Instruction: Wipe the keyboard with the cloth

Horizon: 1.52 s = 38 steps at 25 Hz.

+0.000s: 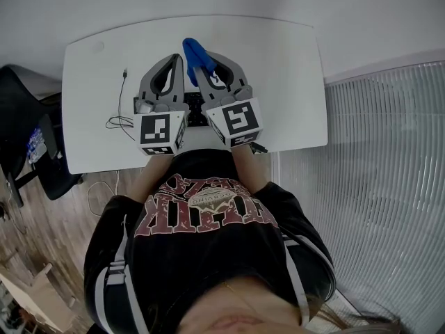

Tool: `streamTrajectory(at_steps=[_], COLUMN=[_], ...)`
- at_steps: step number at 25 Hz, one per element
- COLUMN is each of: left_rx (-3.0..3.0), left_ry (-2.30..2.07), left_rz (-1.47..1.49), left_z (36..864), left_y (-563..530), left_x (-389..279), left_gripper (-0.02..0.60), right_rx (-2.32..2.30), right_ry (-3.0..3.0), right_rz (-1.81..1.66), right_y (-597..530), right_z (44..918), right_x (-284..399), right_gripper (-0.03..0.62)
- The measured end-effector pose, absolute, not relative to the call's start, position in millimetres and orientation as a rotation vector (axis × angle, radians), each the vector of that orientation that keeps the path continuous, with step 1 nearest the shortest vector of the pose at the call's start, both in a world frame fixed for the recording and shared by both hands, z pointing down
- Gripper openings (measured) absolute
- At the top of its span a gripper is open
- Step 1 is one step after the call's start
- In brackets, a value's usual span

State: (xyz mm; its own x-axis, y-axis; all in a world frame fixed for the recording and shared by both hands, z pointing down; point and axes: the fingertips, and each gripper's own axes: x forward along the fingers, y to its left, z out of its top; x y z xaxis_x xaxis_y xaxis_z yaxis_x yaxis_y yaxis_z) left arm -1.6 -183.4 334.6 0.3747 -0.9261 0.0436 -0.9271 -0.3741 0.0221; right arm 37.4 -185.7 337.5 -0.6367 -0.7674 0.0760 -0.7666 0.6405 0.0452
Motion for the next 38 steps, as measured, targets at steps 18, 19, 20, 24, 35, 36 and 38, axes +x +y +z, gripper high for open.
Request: streamTrajectory(at_steps=[18, 19, 20, 24, 35, 36, 38], left_rx=[2.567, 2.566, 2.566, 2.568, 2.564, 2.563, 2.563], left_ry=[-1.726, -1.726, -1.724, -1.721, -1.72, -1.721, -1.722], left_rz=[0.037, 0.036, 0.036, 0.04, 0.043, 0.043, 0.045], left_z=[338.2, 338.3, 338.6, 339.8, 341.0, 341.5, 342.0], left_y=[-184.1, -184.4, -184.4, -183.7, -184.4, -184.6, -185.0], left_x=[0.5, -0.1, -0.9, -2.1, -2.1, -2.3, -2.5], left_gripper=[0.029, 0.029, 0.029, 0.029, 0.029, 0.029, 0.029], right_rx=[1.3, 1.299, 1.3, 1.304, 1.308, 1.306, 1.302], right_ry=[-2.754, -2.752, -2.751, -2.751, -2.743, -2.742, -2.741], right_rz=[-0.01, -0.008, -0.006, -0.003, 0.002, 0.001, 0.001], right_y=[-185.1, -185.5, -185.8, -185.8, -186.1, -186.1, -186.3], right_z=[340.7, 341.2, 341.7, 341.9, 342.9, 343.5, 344.4], right_x=[39.1, 38.3, 37.3, 35.6, 37.9, 37.7, 37.2], right_gripper=[0.064, 0.064, 0.064, 0.064, 0.064, 0.064, 0.064])
